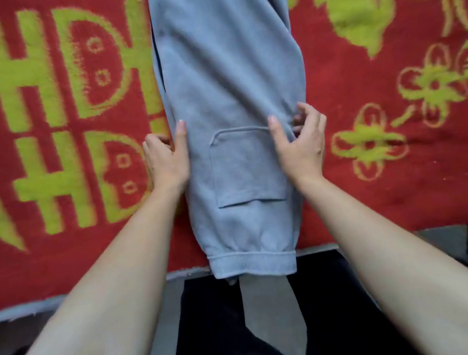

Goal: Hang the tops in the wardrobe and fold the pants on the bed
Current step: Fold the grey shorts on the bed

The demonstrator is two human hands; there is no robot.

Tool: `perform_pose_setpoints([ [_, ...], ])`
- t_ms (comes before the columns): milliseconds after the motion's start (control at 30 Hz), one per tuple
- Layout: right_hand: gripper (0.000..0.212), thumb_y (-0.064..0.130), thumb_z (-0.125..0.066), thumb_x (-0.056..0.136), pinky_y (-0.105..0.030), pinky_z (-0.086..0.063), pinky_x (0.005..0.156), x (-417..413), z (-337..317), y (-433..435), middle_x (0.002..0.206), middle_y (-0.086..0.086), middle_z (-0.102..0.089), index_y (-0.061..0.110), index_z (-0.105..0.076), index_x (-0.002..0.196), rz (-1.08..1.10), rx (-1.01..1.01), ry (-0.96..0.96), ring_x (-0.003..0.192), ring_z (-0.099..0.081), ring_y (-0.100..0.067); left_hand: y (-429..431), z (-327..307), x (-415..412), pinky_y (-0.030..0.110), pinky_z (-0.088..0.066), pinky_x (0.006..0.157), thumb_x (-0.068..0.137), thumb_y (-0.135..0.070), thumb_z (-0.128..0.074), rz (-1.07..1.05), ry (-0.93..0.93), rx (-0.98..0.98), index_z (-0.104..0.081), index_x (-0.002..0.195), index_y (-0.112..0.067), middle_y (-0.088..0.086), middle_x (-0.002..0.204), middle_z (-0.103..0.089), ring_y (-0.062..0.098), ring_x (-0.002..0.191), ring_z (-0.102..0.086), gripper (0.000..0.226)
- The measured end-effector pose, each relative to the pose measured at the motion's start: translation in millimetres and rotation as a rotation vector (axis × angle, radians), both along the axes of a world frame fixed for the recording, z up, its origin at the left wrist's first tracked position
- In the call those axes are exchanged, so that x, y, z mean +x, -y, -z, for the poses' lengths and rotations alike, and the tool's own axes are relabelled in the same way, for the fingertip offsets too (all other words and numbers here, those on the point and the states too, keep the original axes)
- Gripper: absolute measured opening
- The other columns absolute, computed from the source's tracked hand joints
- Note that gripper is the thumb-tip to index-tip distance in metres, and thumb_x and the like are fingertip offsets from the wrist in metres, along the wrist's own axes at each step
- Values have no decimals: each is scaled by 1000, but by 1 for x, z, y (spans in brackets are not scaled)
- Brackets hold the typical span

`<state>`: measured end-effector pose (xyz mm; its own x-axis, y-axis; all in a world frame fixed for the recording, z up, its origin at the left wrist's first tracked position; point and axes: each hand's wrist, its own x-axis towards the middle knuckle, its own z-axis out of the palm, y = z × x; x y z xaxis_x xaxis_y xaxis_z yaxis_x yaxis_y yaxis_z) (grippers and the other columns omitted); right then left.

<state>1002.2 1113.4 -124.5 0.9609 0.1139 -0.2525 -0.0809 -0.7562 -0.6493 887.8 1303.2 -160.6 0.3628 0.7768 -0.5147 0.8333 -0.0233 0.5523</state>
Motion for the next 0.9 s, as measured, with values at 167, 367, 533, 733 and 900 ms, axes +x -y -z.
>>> perform_pose_setpoints([
  [167,66,80,-55,77,-36,-46,85,-95,5,106,100,0,-63,23,-57,109,-65,-324,-559,103,-61,-26,96,-18,-105,45,-46,96,79,-85,-36,191,-293,-193,-58,111,-9,18,121,-62,37,118,-55,86],
  [367,59,72,-59,83,-35,-47,91,-150,9,123,108,-5,-68,17,-64,105,-112,-218,-665,108,-62,-28,113,-25,-132,40,-48,100,65,-80,-60,142,-121,-447,-63,122,-18,2,121,-69,23,117,-62,84],
  [533,47,62,-65,86,-35,-47,101,-159,-9,127,111,6,-70,21,-66,109,71,27,-654,112,-64,-19,110,-35,-154,33,-55,92,66,-32,-92,160,28,-630,-49,125,-15,-2,117,-68,14,109,-66,74],
  [733,49,52,-69,88,-35,-50,100,-175,-31,137,117,-1,-71,13,-70,118,34,196,-681,110,-66,-19,142,-50,-192,51,-55,93,77,-24,-85,-124,126,-528,-53,121,-6,13,115,-69,27,103,-69,57],
  [900,52,46,-70,89,-34,-49,101,-207,-51,179,122,-5,-69,8,-67,125,-1,262,-700,112,-65,-19,198,-75,-227,45,-55,94,82,-19,-80,-249,207,-530,-61,119,-1,13,110,-72,25,99,-71,45],
])
